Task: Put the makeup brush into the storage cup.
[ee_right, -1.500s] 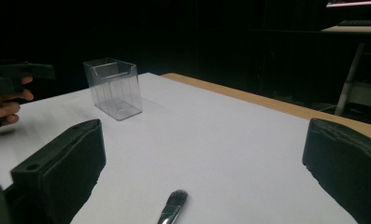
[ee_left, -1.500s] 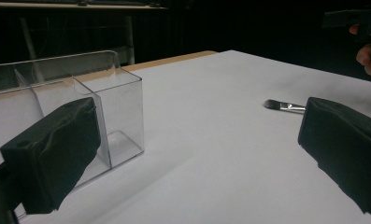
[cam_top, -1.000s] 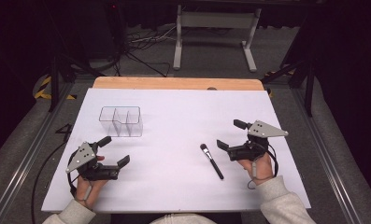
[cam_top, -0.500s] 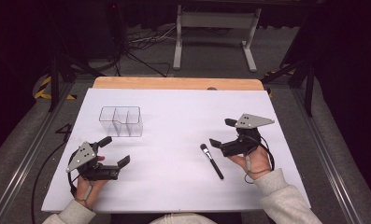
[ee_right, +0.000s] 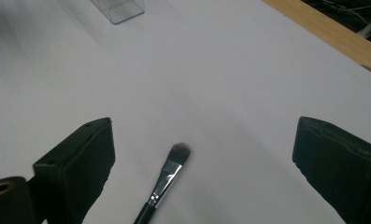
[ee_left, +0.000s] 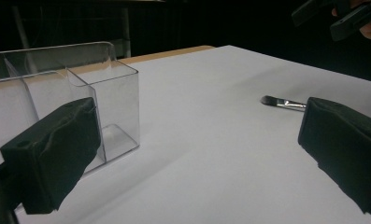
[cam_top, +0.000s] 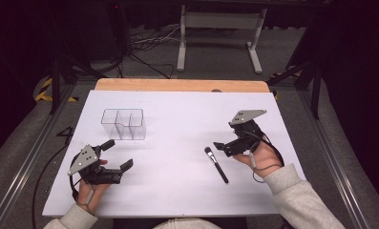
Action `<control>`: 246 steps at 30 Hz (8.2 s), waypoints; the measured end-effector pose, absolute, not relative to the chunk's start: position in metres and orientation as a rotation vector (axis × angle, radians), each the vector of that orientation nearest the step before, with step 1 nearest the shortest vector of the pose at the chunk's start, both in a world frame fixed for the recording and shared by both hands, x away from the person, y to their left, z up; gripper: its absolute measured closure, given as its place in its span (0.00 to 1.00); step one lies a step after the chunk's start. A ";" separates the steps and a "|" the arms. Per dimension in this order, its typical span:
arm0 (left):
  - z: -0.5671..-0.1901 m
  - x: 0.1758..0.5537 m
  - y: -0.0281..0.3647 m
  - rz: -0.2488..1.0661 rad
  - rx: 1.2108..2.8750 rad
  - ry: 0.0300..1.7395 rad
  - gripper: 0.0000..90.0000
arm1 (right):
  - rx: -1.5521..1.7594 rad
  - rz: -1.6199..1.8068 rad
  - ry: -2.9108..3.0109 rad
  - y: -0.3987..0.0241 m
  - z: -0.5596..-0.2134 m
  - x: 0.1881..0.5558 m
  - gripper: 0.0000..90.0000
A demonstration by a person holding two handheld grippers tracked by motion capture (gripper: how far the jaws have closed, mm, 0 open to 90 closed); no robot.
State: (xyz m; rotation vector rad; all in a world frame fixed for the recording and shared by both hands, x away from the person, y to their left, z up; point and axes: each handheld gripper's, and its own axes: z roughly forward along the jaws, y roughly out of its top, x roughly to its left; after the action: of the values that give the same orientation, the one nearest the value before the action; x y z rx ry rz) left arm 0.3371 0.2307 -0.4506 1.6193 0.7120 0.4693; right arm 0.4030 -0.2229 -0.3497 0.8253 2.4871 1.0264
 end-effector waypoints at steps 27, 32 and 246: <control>-0.450 0.337 0.231 0.476 1.613 0.723 0.00 | 0.972 0.667 2.761 -0.213 -0.343 0.418 0.07; -0.450 0.337 0.230 0.476 1.618 0.724 0.00 | 0.989 0.604 2.785 -0.209 -0.346 0.420 0.07; -0.396 0.353 0.166 0.201 1.713 0.439 0.01 | 0.429 1.836 2.199 -0.155 -0.426 0.360 0.88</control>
State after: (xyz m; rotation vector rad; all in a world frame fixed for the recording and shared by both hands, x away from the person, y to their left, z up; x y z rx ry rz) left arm 0.3527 0.1662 -0.3956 1.7127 0.4395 0.2014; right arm 0.3604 -0.1546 -0.4256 0.4293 2.1988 1.8360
